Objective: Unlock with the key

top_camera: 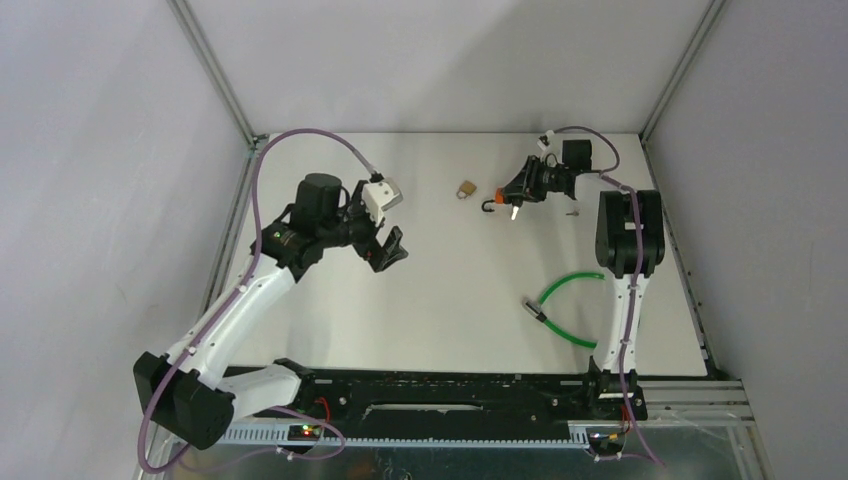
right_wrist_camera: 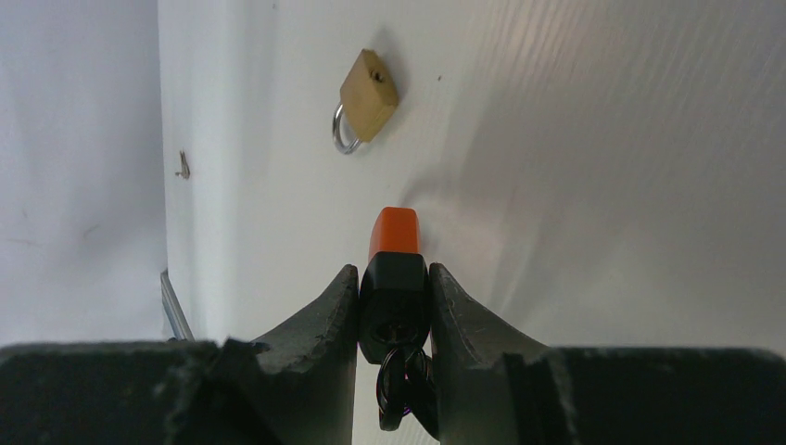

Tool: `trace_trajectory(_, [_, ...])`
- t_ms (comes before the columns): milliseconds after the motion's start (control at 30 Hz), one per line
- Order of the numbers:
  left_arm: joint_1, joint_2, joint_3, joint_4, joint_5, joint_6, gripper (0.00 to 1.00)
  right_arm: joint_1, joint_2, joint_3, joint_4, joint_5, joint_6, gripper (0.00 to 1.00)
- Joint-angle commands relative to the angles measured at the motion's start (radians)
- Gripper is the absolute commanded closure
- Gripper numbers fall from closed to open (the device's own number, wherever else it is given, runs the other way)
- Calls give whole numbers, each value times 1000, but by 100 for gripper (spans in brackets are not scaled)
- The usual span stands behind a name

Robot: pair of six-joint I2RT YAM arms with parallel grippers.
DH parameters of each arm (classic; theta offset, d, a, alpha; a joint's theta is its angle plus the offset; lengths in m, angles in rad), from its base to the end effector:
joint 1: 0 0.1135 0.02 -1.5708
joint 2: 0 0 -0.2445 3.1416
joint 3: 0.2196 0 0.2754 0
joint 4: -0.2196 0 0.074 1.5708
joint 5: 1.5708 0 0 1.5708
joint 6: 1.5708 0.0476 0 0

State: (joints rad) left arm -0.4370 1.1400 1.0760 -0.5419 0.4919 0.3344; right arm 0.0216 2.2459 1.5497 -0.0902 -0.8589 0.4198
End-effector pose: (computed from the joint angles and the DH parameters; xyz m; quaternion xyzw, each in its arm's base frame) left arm 0.2490 -0.1411 0.3123 0.4279 0.7536 -0.2385 0.4383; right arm 0.4909 0.0466 0.1036 0.0102 0.8550 0.4515 0.2549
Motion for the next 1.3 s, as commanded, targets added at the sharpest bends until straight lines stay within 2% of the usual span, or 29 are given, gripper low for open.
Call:
trace_trajectory(0, [3,-32,-27,-6,4,30,0,0,47,138,-67,-2,26,88])
trace_trajectory(167, [3,-33,-19,-39,-7,52,0,-2,105,219,-148,17,6,80])
trace_trajectory(367, [3,-48,-7,-66,-17,63,0,-6,150,271,-199,22,-13,62])
trace_trajectory(667, [3,-77,-3,-86,-27,70,0,-8,137,312,-287,89,-64,46])
trace_trajectory(867, [3,-94,2,-97,-49,76,0,-13,94,305,-337,128,-119,22])
trace_trajectory(1000, [3,-101,-1,-79,-127,59,0,-12,42,285,-353,159,-166,3])
trace_trajectory(1267, [3,-124,-41,-31,-288,28,0,-13,-108,226,-387,231,-287,1])
